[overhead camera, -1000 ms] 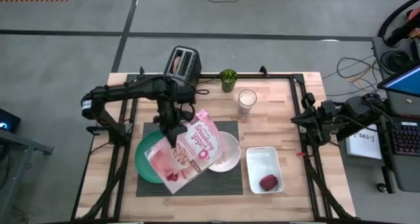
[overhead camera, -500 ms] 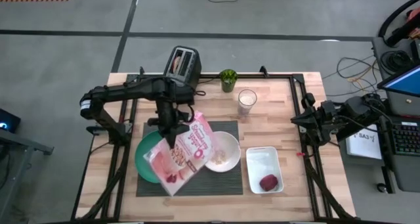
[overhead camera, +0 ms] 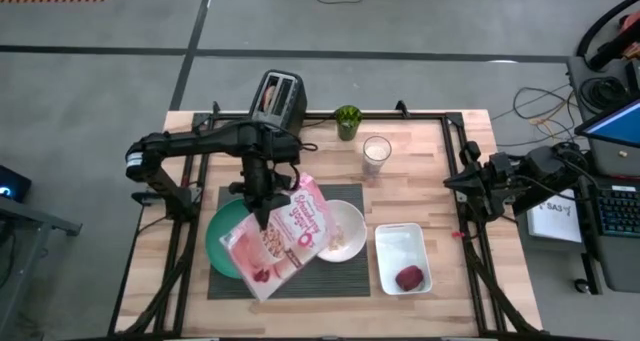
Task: Arrange a breakfast setting
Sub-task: Pour the cereal into the white bowl
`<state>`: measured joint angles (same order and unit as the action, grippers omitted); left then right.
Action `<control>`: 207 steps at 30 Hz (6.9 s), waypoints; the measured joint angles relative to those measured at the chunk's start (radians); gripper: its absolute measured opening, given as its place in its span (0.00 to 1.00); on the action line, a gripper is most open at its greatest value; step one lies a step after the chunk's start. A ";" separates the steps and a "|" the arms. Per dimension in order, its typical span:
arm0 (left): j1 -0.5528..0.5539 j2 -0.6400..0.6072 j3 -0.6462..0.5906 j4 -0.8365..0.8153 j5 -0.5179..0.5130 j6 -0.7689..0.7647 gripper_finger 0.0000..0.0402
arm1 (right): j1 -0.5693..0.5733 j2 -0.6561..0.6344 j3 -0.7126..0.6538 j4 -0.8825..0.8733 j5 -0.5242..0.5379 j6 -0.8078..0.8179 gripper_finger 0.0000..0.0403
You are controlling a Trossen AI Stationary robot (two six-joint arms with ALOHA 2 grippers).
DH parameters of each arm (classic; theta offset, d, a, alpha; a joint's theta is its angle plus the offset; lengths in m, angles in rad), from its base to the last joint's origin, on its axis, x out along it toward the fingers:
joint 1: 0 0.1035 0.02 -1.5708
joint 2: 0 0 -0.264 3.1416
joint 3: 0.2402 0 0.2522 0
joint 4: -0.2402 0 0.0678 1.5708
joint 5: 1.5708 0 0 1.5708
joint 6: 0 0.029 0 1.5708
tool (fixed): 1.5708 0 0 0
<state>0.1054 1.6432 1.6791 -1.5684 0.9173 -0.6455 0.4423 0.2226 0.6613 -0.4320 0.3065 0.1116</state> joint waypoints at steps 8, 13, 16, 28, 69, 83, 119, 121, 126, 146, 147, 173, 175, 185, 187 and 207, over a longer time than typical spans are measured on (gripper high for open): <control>-0.009 0.010 0.000 0.001 0.039 0.037 0.00 | 0.000 0.000 0.000 0.002 0.000 0.000 0.06; 0.004 0.023 0.001 0.005 0.035 -0.027 0.00 | 0.000 0.000 0.000 0.002 0.000 0.001 0.06; 0.004 0.022 -0.001 -0.001 0.069 0.032 0.00 | 0.000 0.000 0.000 0.002 0.000 0.001 0.06; 0.031 0.039 0.000 0.006 0.069 0.058 0.00 | 0.000 0.000 0.000 0.000 0.000 0.001 0.06; 0.057 0.037 0.001 -0.006 0.103 -0.055 0.00 | 0.000 -0.001 0.003 -0.032 0.000 0.012 0.06; 0.055 0.045 0.001 -0.008 0.057 -0.013 0.00 | 0.000 -0.001 0.005 -0.032 0.000 0.019 0.06; 0.028 0.043 -0.004 -0.005 0.037 0.067 0.00 | 0.000 -0.002 0.005 -0.035 0.000 0.018 0.06; 0.028 0.043 0.007 -0.003 0.041 0.055 0.00 | 0.000 -0.002 0.005 -0.035 0.000 0.016 0.06; 0.035 0.026 0.011 -0.003 0.033 0.155 0.00 | 0.000 -0.002 0.005 -0.035 0.000 0.011 0.06; 0.039 0.034 0.009 -0.003 -0.024 0.163 0.00 | 0.000 -0.002 0.005 -0.035 0.000 0.008 0.06; 0.039 0.034 0.009 -0.002 -0.035 0.165 0.00 | 0.000 -0.002 0.005 -0.035 0.000 0.008 0.06; 0.044 0.041 0.033 -0.003 -0.010 0.175 0.00 | 0.000 -0.002 0.005 -0.019 0.008 0.001 0.06; 0.044 0.046 0.033 -0.002 -0.011 0.191 0.00 | 0.000 -0.002 0.005 -0.019 0.008 0.001 0.06; 0.044 0.047 0.027 -0.003 -0.019 0.217 0.00 | 0.000 -0.002 0.005 -0.028 0.008 0.001 0.06; 0.045 0.047 0.027 -0.002 -0.019 0.222 0.00 | 0.000 -0.002 0.005 -0.028 0.008 0.001 0.06; 0.069 0.058 0.026 -0.003 -0.098 0.549 0.00 | -0.001 0.066 -0.008 0.128 0.011 0.014 0.06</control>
<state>0.1740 1.7013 1.7050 -1.5715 0.8192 -0.0963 0.4416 0.2883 0.6533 -0.3037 0.3172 0.1254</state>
